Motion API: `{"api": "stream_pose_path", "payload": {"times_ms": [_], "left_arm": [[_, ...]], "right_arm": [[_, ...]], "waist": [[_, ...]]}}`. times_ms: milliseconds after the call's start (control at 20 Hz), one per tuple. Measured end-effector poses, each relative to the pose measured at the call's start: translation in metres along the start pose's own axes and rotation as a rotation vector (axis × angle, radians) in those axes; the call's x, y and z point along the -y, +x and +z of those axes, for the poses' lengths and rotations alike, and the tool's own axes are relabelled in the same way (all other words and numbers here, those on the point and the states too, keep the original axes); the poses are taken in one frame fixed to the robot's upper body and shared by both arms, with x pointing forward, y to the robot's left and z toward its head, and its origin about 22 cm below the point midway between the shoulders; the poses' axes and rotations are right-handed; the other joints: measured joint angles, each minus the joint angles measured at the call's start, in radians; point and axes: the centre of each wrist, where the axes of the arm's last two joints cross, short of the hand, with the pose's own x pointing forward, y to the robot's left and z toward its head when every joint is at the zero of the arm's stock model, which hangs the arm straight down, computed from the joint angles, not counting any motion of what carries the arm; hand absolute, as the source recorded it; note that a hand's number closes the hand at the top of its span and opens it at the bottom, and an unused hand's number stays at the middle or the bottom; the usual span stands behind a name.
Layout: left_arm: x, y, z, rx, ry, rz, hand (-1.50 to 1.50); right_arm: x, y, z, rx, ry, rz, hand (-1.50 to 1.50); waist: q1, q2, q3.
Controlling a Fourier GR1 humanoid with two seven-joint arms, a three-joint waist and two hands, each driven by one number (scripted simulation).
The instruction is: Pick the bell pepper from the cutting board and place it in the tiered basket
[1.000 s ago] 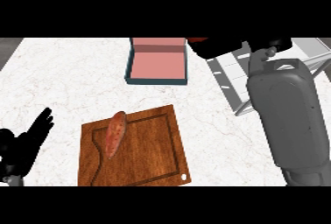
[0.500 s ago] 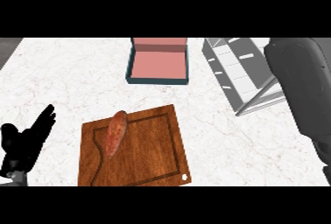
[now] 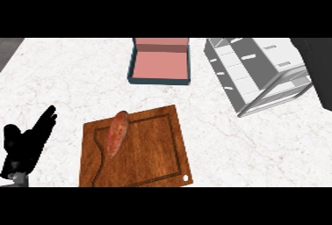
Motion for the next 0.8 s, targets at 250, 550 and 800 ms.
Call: {"api": "stream_pose_path", "payload": {"times_ms": [250,550,800], "left_arm": [[-0.006,-0.003,0.002,0.004,-0.002,0.008,0.00],[-0.005,-0.005,0.002,0.008,-0.006,0.004,0.00],[-0.006,-0.005,0.004,0.010,-0.006,0.002,0.00]], "right_arm": [[0.002,-0.009,-0.012,0.040,0.056,0.077,1.50],[-0.021,-0.021,-0.012,-0.053,0.249,0.074,-1.50],[-0.037,-0.038,-0.005,-0.196,0.419,0.088,-1.50]], "waist": [[0.000,0.000,0.000],[-0.003,-0.001,0.000],[-0.004,-0.002,0.001]]}}
